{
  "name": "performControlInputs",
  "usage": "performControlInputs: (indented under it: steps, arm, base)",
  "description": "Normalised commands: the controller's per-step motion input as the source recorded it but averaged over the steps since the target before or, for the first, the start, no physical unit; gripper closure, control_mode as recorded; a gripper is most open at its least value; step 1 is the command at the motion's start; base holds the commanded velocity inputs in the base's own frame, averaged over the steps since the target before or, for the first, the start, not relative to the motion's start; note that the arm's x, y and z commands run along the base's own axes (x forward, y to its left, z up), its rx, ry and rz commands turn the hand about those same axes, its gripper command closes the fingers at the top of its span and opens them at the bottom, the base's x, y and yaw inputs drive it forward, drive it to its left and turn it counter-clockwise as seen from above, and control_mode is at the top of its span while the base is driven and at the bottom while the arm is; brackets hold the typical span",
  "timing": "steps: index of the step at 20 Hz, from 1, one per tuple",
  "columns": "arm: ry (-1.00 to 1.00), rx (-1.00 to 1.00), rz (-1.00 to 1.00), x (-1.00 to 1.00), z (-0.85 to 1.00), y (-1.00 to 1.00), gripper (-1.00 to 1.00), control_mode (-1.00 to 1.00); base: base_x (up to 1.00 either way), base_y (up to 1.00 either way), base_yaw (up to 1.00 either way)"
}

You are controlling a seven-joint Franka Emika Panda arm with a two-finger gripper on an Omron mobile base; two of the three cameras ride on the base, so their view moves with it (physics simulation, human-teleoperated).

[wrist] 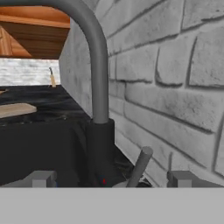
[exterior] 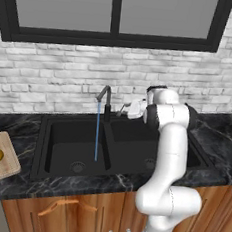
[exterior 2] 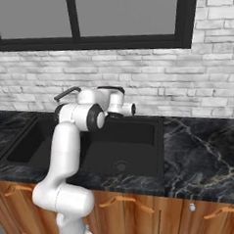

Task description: Pick the orange from the sink and place it on the cutting board to airdry. Then turn off the sink faucet.

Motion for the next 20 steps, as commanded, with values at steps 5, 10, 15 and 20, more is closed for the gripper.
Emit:
performControlInputs:
  steps: [5, 10, 15, 20]
  arm:
    - [0.00, 0.02, 0.02, 0.48, -0.16, 0.00, -1.00, -1.00]
    - [0.00, 0.02, 0.02, 0.51, -0.14, 0.00, -1.00, -1.00]
    - [0.00, 0.02, 0.03, 0.54, -0.03, 0.24, -1.00, -1.00]
    - [0.00, 0.02, 0.15, 0.59, 0.06, 0.55, -1.00, -1.00]
  base:
    - [0.00, 0.00, 0.00]
    - [0.00, 0.00, 0.00]
    - [0.00, 0.00, 0.00]
    - [0.00, 0.00, 0.00]
